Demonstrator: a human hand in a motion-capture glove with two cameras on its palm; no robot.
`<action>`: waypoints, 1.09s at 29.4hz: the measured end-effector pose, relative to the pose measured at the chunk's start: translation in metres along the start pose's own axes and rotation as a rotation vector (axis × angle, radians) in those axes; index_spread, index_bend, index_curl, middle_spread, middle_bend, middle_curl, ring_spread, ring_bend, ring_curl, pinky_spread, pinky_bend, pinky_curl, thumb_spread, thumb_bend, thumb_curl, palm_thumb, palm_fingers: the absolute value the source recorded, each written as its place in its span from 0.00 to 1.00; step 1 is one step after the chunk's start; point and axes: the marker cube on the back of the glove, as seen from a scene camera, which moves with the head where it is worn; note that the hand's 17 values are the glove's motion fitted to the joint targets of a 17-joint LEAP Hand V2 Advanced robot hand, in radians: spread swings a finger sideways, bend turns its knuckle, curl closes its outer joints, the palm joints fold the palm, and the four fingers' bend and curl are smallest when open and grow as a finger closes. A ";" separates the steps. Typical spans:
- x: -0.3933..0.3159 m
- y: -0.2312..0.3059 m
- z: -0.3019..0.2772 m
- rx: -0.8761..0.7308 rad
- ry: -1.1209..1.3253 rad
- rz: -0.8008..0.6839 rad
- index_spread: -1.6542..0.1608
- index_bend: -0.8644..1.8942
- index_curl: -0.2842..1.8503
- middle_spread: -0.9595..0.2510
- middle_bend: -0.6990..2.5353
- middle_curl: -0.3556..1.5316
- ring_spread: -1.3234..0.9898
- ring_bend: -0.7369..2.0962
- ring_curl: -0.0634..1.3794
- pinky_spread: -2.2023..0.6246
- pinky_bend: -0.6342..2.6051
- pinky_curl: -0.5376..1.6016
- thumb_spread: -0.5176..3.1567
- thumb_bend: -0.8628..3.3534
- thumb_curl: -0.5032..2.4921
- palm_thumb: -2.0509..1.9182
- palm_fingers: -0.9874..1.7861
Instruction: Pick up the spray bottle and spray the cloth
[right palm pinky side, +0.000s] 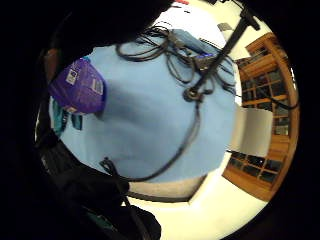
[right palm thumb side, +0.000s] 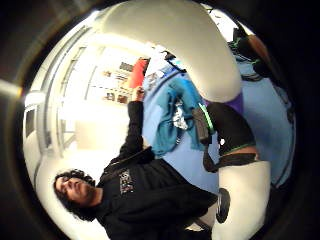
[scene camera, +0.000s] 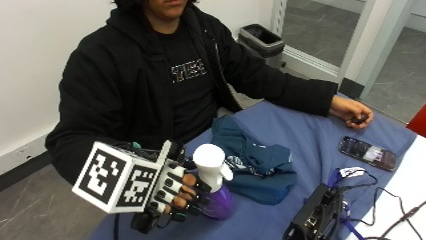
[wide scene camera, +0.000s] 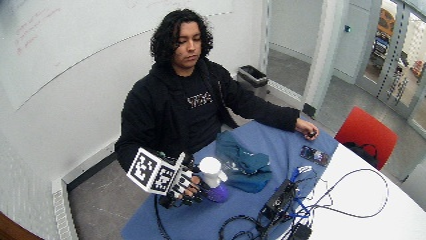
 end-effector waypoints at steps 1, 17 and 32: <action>-0.003 -0.007 0.005 0.022 -0.058 -0.006 0.77 0.35 0.26 0.78 0.31 0.38 0.54 0.40 0.27 0.84 0.26 0.40 0.48 0.25 0.27 0.68 0.63; -0.009 -0.022 0.040 0.037 -0.702 0.059 0.77 0.38 0.28 0.77 0.32 0.39 0.54 0.39 0.28 0.84 0.24 0.38 0.42 0.23 0.29 0.72 0.66; -0.029 -0.051 0.060 0.369 -0.634 -0.067 0.77 0.38 0.31 0.69 0.34 0.43 0.50 0.41 0.32 0.75 0.27 0.39 0.33 0.22 0.34 0.77 0.82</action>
